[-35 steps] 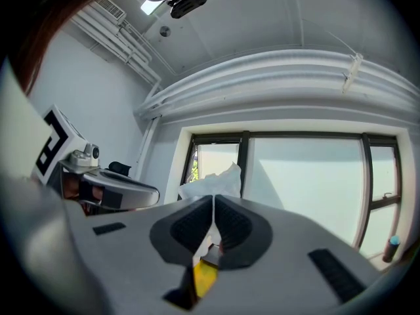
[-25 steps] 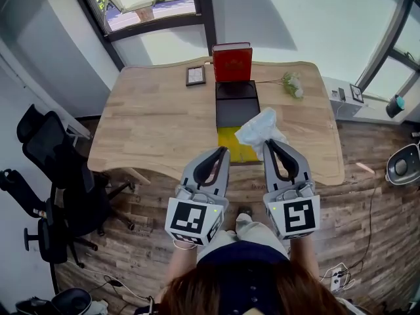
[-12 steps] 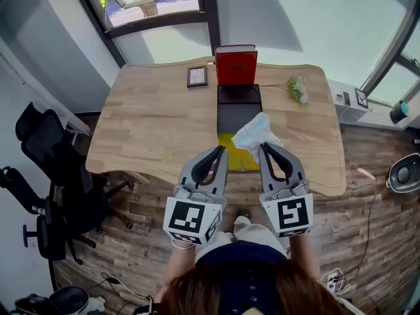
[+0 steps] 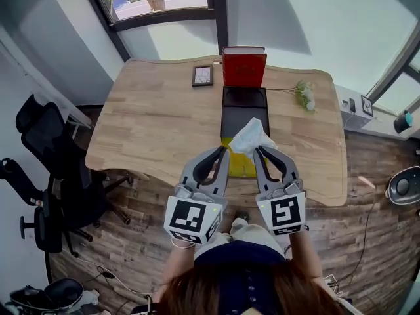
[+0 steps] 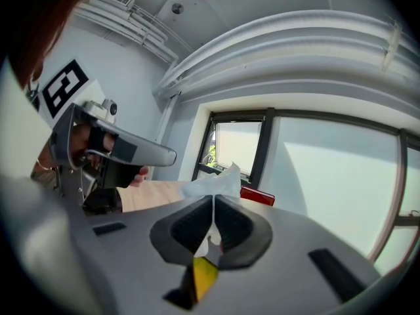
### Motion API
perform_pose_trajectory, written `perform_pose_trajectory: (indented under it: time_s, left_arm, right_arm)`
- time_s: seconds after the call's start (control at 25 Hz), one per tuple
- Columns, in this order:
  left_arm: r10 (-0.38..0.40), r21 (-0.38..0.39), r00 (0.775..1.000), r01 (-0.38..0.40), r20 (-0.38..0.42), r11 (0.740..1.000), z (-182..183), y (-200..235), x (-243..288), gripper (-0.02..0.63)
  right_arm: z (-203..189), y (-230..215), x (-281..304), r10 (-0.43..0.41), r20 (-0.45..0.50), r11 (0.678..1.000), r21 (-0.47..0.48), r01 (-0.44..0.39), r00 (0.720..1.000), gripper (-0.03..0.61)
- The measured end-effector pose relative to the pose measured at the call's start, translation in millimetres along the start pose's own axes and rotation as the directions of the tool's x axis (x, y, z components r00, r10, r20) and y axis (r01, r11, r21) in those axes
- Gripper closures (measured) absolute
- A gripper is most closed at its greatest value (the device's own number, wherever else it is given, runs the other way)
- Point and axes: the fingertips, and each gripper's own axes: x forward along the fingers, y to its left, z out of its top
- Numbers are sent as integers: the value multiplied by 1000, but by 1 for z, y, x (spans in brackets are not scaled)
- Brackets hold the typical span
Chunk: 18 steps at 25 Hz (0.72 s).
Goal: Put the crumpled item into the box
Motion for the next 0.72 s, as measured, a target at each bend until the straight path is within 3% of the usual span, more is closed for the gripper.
perform_pose_trajectory:
  time_s: [0.72]
  left_arm:
    - [24,-8,999,-24,-21,1000,-8,12,27,578]
  right_arm:
    - [-68,9,38,130,-179,984,-96,-149,975,549]
